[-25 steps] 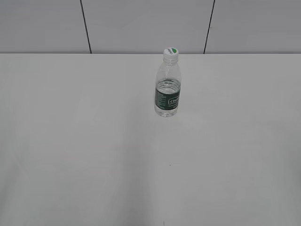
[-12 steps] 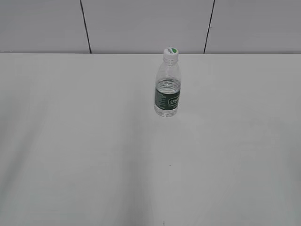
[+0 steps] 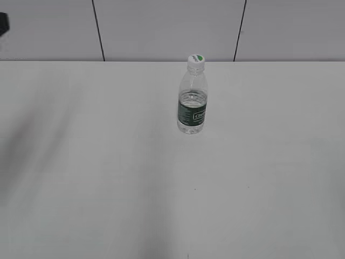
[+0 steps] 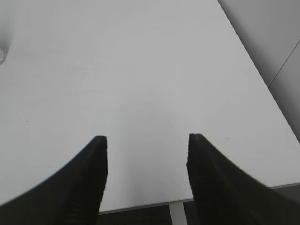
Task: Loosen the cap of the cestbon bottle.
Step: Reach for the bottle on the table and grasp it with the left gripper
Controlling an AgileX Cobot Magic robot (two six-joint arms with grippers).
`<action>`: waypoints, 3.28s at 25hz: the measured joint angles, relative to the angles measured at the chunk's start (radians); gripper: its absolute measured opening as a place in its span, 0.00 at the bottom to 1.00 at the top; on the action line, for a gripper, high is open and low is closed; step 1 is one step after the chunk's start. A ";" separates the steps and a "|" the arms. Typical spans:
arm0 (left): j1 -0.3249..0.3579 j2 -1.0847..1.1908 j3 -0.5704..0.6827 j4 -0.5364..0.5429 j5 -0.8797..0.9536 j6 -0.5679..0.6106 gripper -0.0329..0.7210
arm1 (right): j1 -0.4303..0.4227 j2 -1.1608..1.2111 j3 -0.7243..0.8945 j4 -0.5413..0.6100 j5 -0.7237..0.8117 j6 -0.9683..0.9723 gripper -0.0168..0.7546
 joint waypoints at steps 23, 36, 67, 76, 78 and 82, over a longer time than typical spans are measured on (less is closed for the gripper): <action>-0.180 0.674 0.000 1.018 -0.819 -0.805 0.70 | 0.000 0.000 0.000 0.000 0.000 0.000 0.57; 0.055 0.897 -0.041 1.510 -1.105 -0.963 0.70 | 0.000 0.000 0.000 0.000 0.000 0.000 0.57; 0.047 1.156 -0.500 1.865 -1.070 -1.276 0.70 | 0.000 0.000 0.000 0.000 0.000 0.000 0.57; 0.044 1.265 -0.583 1.867 -1.124 -1.276 0.70 | 0.000 0.000 0.000 0.000 0.000 0.000 0.57; 0.037 1.288 -0.612 1.867 -1.129 -1.278 0.70 | 0.000 0.000 0.000 0.000 0.000 0.000 0.57; 0.007 1.331 -0.664 1.864 -1.131 -1.302 0.77 | 0.000 0.000 0.000 0.000 0.000 0.000 0.57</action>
